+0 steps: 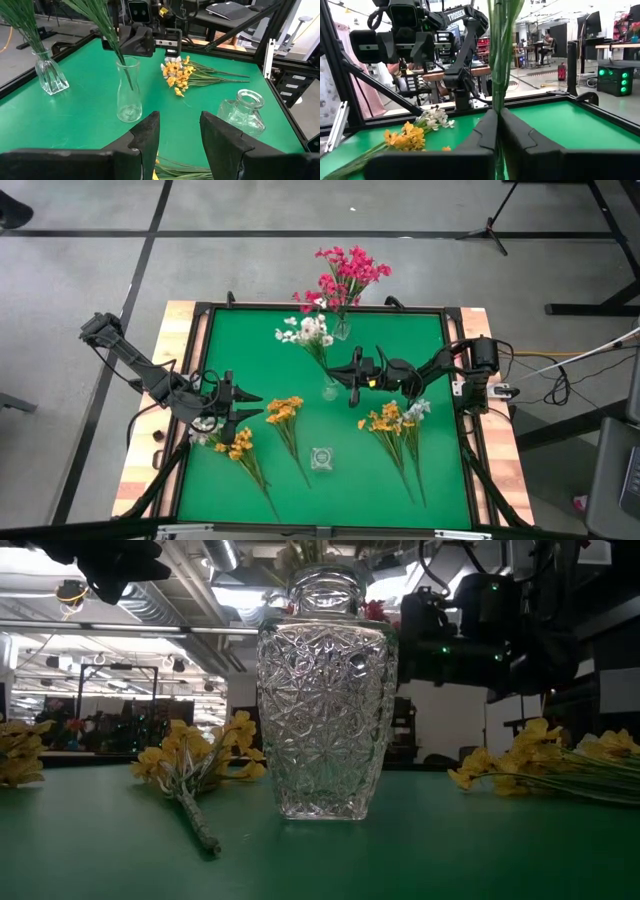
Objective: Sort flowers into vase by color
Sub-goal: Put the middle white flowers into the middle transparent vase, then put the right white flowers into the middle transparent vase
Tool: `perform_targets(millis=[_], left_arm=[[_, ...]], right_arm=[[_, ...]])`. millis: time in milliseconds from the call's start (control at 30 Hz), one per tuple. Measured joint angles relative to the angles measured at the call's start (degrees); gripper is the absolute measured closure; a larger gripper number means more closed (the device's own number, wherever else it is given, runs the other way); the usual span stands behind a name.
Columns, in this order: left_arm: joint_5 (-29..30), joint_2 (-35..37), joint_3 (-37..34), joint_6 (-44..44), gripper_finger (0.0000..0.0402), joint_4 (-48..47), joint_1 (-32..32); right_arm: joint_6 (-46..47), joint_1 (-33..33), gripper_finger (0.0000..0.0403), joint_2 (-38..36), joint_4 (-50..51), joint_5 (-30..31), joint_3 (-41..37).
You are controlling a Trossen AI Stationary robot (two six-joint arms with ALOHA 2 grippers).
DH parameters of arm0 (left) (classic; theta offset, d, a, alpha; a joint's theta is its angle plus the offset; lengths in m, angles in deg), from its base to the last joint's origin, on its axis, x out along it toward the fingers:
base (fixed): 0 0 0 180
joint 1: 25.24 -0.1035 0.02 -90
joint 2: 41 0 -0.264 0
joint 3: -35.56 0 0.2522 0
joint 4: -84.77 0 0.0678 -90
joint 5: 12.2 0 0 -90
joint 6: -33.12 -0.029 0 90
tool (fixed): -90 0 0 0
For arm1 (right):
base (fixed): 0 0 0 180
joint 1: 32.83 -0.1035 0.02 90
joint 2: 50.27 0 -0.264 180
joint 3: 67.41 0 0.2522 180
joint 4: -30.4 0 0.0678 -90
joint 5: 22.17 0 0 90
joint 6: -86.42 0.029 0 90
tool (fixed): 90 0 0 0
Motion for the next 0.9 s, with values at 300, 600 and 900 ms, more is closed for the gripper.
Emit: perform_targets(millis=[300,600,900], left_arm=[[0.02,0.0,0.0,0.03,0.0264,0.07,-0.01],[0.0,-0.02,0.0,0.09,0.0264,0.07,0.0],[0.0,0.0,0.0,0.07,0.0264,0.15,0.02]], right_arm=[[2.07,0.0,0.0285,-0.04,-0.04,0.52,0.06],[4.66,0.0,0.0261,-0.16,0.04,0.44,-0.34],[5.35,0.0,0.0262,-9.62,0.48,0.87,-7.29]])
